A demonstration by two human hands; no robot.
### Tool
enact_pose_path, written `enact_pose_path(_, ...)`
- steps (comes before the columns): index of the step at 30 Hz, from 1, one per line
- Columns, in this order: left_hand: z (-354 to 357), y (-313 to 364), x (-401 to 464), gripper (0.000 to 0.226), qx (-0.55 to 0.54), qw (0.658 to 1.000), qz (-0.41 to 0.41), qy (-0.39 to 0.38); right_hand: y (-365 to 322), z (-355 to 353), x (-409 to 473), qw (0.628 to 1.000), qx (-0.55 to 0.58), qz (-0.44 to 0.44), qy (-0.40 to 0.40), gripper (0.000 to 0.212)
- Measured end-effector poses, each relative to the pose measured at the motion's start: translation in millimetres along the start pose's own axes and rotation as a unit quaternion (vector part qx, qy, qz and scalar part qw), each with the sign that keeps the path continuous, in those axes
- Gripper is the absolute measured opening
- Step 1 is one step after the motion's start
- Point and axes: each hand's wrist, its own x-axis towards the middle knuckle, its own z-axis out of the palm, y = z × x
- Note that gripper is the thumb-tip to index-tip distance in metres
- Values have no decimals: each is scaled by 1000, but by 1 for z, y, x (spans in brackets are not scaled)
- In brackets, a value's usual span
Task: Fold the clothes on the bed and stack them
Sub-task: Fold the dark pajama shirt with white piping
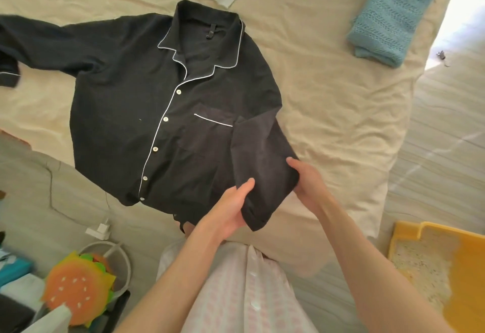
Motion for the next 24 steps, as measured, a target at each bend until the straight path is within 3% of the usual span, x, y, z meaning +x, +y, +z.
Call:
enact_pose_path(3, 24, -11, -2, 26, 52, 999, 10, 2, -25, -28, -21, 977, -134, -90, 143, 14)
enact_pose_path(8, 96, -19, -3, 22, 45, 991, -28, -124, -81, -78, -55, 880, -304, -217, 294, 17)
enact_pose_path(10, 117, -22, 0, 26, 36, 988, -31, -147, -100, -87, -56, 866, -340, -221, 294, 16)
enact_pose_path(12, 127, -24, 4, 31, -16, 987, -43, -153, -109, -93, -54, 874, -364, -188, 260, 27)
enact_pose_path(16, 116, -24, 7, 24, -66, 987, -54, -133, -101, -102, -59, 906, -395, -34, 153, 43)
enact_pose_path(19, 108, -27, 12, 23, -69, 993, -37, -94, -85, -114, -63, 913, -400, 18, 84, 28)
enact_pose_path(21, 110, -33, 14, 19, -24, 997, -43, -67, -81, -119, -62, 912, -390, -23, 125, 21)
enact_pose_path(24, 128, -46, 14, 10, 51, 994, -71, -71, -86, -127, -59, 865, -426, -100, 244, 29)
